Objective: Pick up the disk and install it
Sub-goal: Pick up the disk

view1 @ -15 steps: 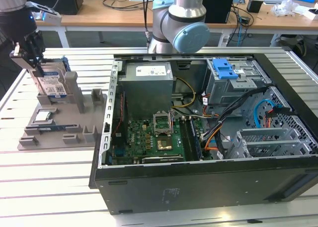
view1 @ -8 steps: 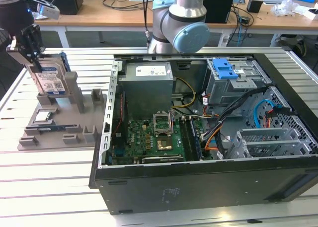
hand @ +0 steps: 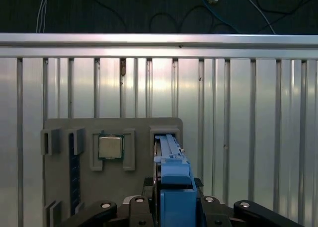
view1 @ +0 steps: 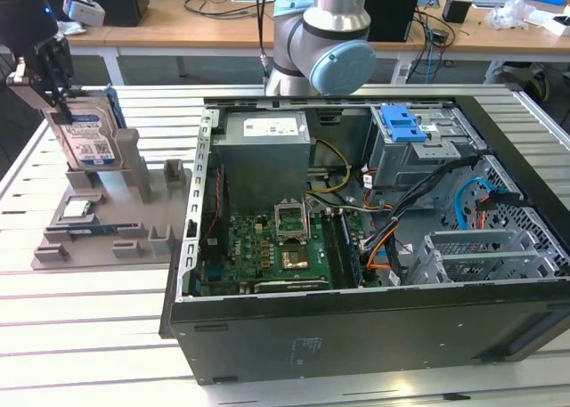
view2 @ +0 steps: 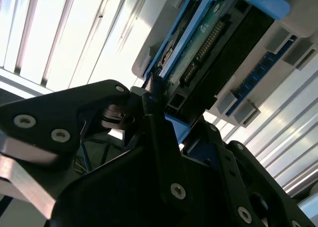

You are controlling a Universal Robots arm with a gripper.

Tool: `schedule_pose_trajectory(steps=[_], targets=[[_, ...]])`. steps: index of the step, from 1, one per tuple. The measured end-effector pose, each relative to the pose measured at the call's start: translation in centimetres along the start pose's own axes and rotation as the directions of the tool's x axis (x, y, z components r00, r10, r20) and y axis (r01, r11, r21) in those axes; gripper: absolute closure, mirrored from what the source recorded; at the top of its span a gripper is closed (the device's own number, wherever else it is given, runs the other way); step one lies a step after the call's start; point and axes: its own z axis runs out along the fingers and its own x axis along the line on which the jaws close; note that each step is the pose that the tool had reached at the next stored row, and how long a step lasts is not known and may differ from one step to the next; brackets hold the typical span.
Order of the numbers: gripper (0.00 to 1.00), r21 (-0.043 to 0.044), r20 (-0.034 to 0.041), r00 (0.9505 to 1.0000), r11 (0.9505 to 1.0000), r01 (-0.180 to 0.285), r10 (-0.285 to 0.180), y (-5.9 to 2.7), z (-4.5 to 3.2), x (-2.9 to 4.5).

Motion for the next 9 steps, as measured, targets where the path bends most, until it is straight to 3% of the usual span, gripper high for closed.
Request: schedule_pose_trajectory(steps=[9], targets=[[0.64,0.0001,0.0001,1.0000,1.0000,0.000,0.000,0.00,-0.60,0.01]])
